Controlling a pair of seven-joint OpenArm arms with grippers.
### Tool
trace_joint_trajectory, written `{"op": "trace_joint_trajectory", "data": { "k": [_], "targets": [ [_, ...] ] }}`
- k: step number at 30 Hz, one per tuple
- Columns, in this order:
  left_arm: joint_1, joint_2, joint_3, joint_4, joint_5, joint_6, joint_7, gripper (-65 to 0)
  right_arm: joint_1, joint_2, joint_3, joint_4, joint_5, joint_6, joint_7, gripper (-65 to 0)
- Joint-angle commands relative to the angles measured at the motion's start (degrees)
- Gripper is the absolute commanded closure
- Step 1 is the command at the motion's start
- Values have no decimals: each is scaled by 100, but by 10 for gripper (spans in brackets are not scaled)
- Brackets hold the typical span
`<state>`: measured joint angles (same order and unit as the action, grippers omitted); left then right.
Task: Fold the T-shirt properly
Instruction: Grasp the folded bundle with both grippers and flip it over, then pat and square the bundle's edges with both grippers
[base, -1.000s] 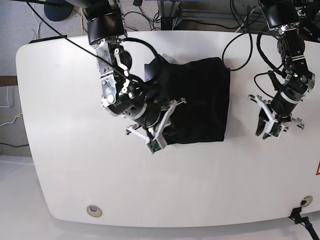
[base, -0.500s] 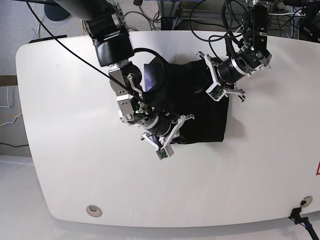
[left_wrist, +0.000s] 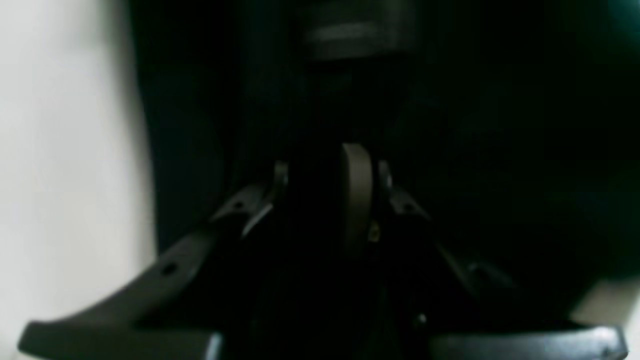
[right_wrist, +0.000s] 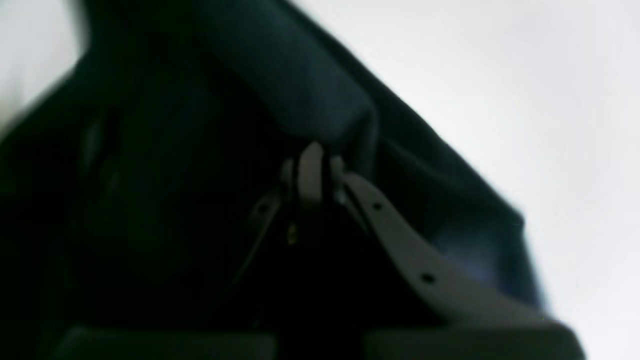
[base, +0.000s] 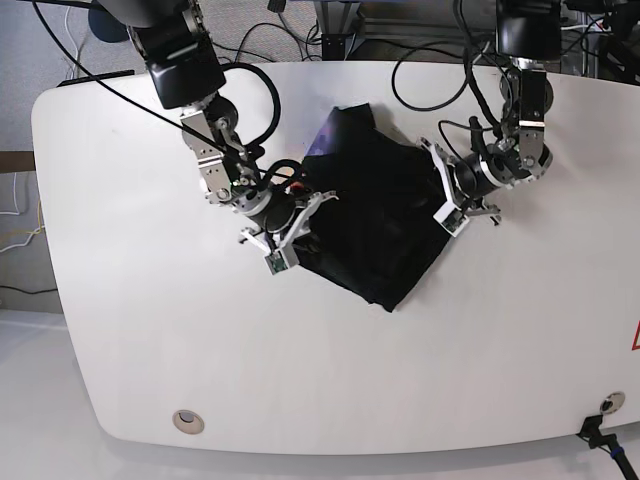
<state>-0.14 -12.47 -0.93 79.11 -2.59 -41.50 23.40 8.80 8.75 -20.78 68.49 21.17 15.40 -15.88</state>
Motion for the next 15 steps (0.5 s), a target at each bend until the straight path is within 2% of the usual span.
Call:
{"op": "trace_joint_trajectory", "data": {
  "k": [1, 4, 6, 8, 10, 15],
  "targets": [
    [-201, -155, -52, -276, 299, 150, 276, -121, -146, 131, 209, 408, -99, -50, -403, 0],
    [-711, -182, -52, -733, 299, 150, 267, -121, -603, 140, 631, 1120, -108, -50, -825, 0],
    [-957, -234, -43, -927, 290, 150, 240, -121, -884, 140, 807, 1569, -108, -50, -948, 0],
    [-1089, -234, -43, -988, 290, 150, -32, -121, -1095, 140, 983, 1912, -108, -50, -948, 0],
    [-1115, -234, -43, -944, 290, 150, -234, -121, -1148, 149, 1097, 2149, -108, -50, -1019, 0],
    [-957, -234, -61, -197, 281, 150, -410, -121, -981, 263, 1159, 3002, -99, -41, -1757, 0]
  ]
}}
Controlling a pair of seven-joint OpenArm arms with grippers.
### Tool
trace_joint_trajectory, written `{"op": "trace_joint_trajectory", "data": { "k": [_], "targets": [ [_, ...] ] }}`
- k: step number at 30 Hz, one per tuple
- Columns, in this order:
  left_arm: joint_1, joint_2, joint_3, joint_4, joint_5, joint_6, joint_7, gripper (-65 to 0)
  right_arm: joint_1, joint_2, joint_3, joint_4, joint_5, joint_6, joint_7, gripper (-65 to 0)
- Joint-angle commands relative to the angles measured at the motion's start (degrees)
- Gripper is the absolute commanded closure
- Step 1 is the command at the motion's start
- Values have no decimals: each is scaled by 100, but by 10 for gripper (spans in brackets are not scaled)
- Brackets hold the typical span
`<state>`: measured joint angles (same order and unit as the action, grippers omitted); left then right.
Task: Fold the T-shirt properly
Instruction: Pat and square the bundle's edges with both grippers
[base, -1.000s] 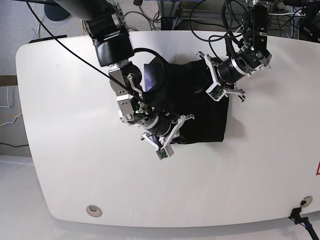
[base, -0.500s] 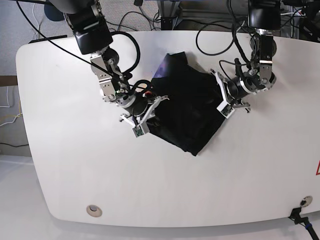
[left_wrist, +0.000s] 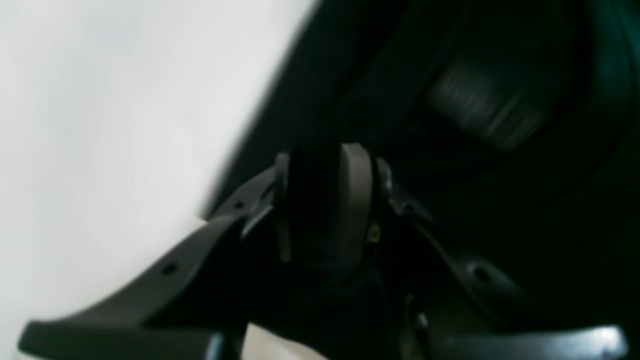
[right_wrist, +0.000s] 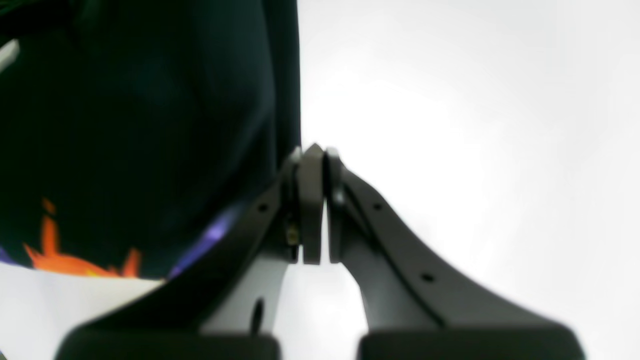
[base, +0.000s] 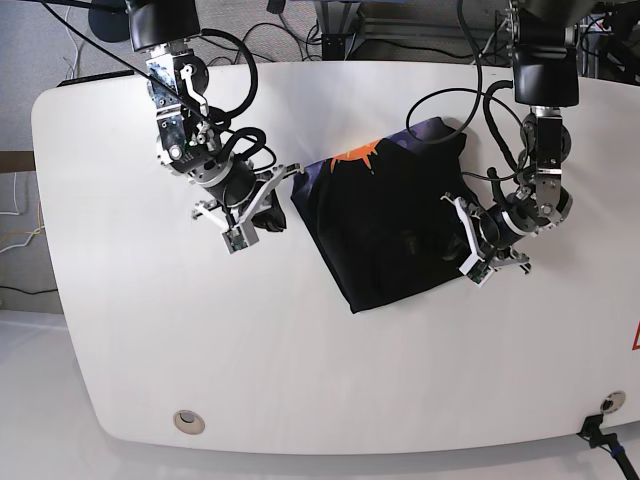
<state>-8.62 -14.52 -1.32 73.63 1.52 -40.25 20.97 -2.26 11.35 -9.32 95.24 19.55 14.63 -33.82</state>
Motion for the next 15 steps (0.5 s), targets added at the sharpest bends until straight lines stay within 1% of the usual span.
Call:
{"op": "trace_joint_trajectory", "data": {
  "k": [1, 5, 7, 10, 11, 12, 15],
  "targets": [
    [67, -29, -30, 598, -130, 25, -185, -121, 178, -23, 14, 485, 62, 36, -86, 0],
    [691, -11, -285, 1530, -130, 25, -168, -121, 591, -419, 5, 652, 62, 44, -508, 0],
    [981, -11, -294, 1855, -130, 25, -159, -121, 776, -595, -154, 485, 54, 44, -560, 0],
    [1482, 15, -294, 2233, -130, 25, -159, -121, 1127, -709, -496, 36, 54, 36, -552, 0],
    [1623, 94, -294, 2303, -130, 25, -159, -121, 1215, -815, -646, -157, 54, 36, -534, 0],
    [1737, 208, -312, 2339, -130, 25, -159, -121, 1312, -911, -760, -394, 45, 36, -420, 0],
    [1974, 402, -426, 2312, -112, 25, -159, -121, 1461, -938, -1033, -1133, 45, 36, 213, 0]
  ]
}}
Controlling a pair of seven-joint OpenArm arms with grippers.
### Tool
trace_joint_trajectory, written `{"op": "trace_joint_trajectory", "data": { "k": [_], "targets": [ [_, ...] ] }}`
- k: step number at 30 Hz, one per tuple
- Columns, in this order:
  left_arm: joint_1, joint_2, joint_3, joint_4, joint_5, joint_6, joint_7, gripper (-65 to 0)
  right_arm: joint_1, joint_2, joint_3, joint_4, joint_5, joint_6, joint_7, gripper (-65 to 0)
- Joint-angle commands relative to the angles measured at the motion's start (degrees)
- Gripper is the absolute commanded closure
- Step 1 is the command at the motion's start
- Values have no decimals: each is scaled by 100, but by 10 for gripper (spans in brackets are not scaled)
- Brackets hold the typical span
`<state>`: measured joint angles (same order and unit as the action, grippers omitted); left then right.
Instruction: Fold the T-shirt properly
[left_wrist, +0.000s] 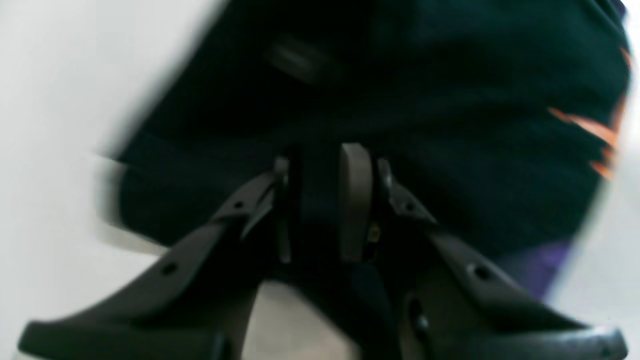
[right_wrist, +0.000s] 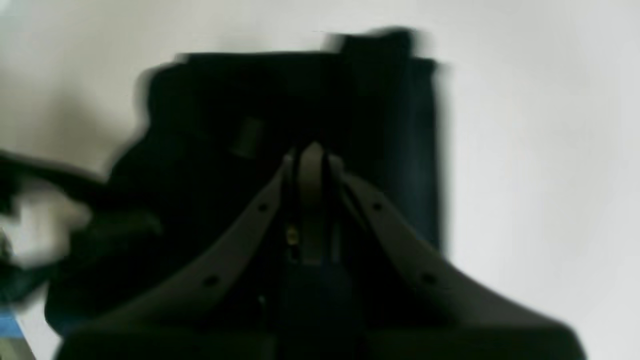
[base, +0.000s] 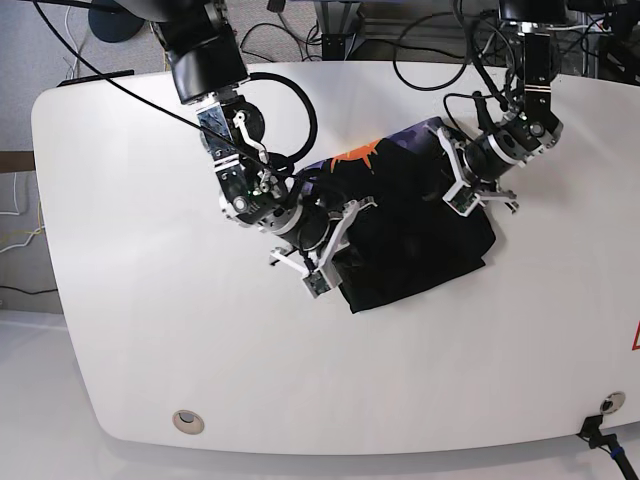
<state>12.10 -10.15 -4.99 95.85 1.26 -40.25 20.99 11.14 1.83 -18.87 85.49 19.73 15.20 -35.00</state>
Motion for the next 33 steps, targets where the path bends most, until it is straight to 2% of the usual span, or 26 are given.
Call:
{"op": "trace_joint_trajectory", "data": {
  "k": [1, 6, 9, 12, 15, 19, 23, 27, 30, 33],
  "targets": [
    [-63, 26, -59, 81, -77, 25, -161, -121, 166, 15, -201, -431, 27, -21, 569, 0],
    [-124, 79, -15, -306, -77, 25, -170, -121, 113, 68, -271, -1521, 27, -21, 1377, 0],
    [-555, 61, 117, -904, 98, 25, -187, -121, -125, 385, -262, -1653, 27, -21, 1694, 0],
    [-906, 61, 231, -1352, 389, 25, -196, -121, -265, 692, -245, -1635, 45, -21, 1694, 0],
    [-1170, 79, 231, -1590, 397, 25, -196, -121, -388, 930, -130, -1609, 80, -21, 1711, 0],
    [-1276, 79, 231, -1625, 397, 25, -196, -121, -538, 965, 274, -1459, 36, 14, 1711, 0],
    [-1258, 79, 214, -1590, 389, 25, -196, -121, -529, 974, 327, -1380, 36, 14, 1711, 0],
    [-1188, 79, 99, -1001, 371, 25, -205, -121, -520, 1035, 327, -686, 10, -12, 1711, 0],
    [-1161, 211, -208, -605, 380, 25, -319, -120, -511, 1097, 336, -26, -711, -30, 1711, 0],
    [-1109, 255, -463, -579, 380, 25, -1233, -120, -538, 1017, 758, 361, -1661, -30, 1738, 0]
  ]
}}
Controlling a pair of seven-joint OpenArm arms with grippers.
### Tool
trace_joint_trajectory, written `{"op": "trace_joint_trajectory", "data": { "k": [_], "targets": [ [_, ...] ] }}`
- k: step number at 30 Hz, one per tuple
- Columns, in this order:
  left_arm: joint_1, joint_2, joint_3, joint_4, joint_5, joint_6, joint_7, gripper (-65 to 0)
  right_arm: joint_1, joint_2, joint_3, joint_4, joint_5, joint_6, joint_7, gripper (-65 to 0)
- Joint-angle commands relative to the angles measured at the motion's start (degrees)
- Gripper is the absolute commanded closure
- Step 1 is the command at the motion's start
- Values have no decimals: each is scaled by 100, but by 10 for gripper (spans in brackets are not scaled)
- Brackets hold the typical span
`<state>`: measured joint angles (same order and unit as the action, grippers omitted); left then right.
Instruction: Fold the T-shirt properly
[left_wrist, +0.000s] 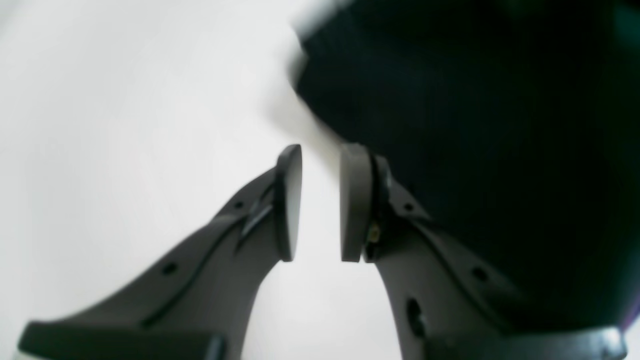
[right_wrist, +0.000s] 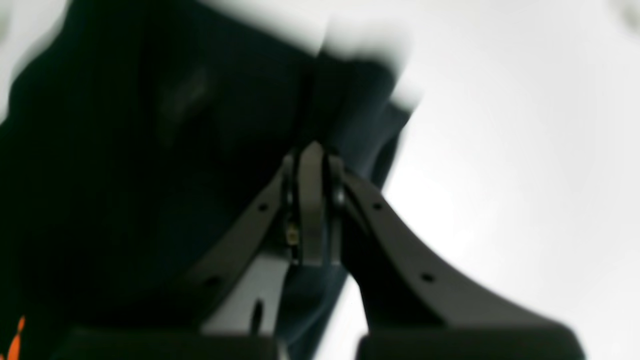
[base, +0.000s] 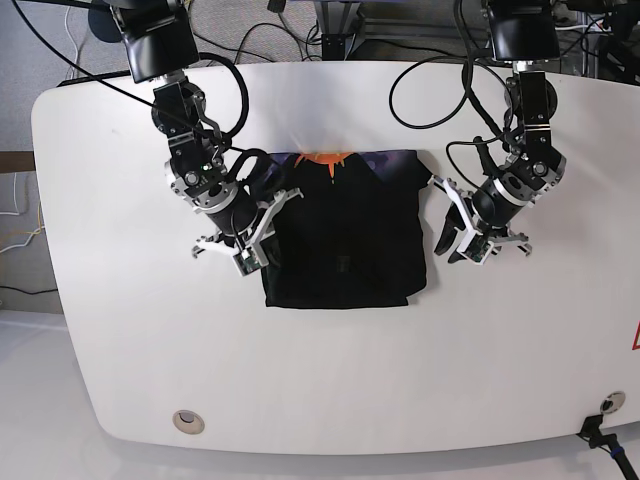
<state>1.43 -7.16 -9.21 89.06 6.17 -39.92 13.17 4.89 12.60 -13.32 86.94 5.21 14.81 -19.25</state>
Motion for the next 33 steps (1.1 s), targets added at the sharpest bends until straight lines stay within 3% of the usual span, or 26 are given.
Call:
{"op": "trace_joint_trajectory", "data": {
  "k": [1, 4, 8, 13, 18, 22, 25, 28, 33],
  "targets": [
    [19, -45, -94, 83, -112, -8, -847, -121, 70, -148, 413, 287, -429, 18, 162, 0],
    [187, -45, -129, 13, -121, 295, -1638, -122, -185, -245, 1090, 489, -693, 36, 698, 0],
    [573, -45, -138, 48, -138, 436, -2007, -122, -809, -245, 1715, 586, -737, 9, 1788, 0],
    [1233, 70, -657, 48, -341, 419, -2403, -124, -1917, -315, 2172, 1280, -675, 9, 1797, 0],
    [2059, 61, -920, 417, -622, 419, -2411, -124, -3042, -816, 2479, 1931, -684, 53, 1815, 0],
    [2929, 78, -1026, 989, -974, 410, -2394, -124, -4027, -1036, 2497, 2370, -684, 53, 1823, 0],
    [3712, 78, -1026, 1455, -1141, 419, -2385, -122, -4721, -1053, 2497, 2493, -675, 53, 1973, 0],
    [4406, 78, -1052, 1710, -1308, 419, -2403, -122, -5513, -1062, 2488, 2476, -675, 44, 2632, 0],
    [5145, 237, -1466, 1763, -1439, 410, -2411, -122, -6462, -1062, 2479, 2467, -367, 36, 2703, 0]
  ]
}}
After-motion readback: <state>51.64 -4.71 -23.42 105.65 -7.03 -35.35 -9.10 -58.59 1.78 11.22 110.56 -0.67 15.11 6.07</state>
